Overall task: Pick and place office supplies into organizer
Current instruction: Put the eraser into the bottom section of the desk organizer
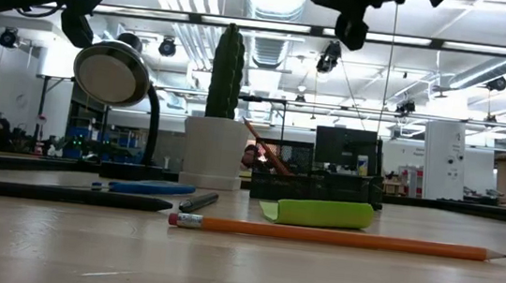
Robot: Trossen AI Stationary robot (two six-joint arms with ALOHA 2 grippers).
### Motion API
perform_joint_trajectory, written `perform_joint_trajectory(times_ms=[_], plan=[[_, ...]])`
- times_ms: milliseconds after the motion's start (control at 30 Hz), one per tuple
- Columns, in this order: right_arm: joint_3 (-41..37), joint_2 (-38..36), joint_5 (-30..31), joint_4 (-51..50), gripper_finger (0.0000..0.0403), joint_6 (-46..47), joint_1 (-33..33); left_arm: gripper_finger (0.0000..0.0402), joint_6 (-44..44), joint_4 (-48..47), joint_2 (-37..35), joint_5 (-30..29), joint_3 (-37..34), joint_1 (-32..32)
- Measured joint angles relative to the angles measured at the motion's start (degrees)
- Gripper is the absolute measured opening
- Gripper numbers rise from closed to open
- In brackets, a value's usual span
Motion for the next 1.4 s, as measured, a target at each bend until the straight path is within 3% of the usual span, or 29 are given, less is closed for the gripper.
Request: perform_joint_trajectory(times_ms=[567, 1133, 1400], plan=[[0.0, 0.0, 11.7, -16.7, 0.0079, 36.1, 16.3, 0.013, 0.0, 0.0, 0.0, 0.0, 0.0, 0.0], [0.0, 0.2, 15.6, -35.3, 0.0079, 77.8, 38.3, 0.013, 0.0, -0.1, 0.0, 0.0, 0.0, 0.0], [-0.1, 1.1, 23.8, -39.2, 0.0079, 92.7, 49.1, 0.013, 0.0, -0.5, 0.0, 0.0, 0.0, 0.0]])
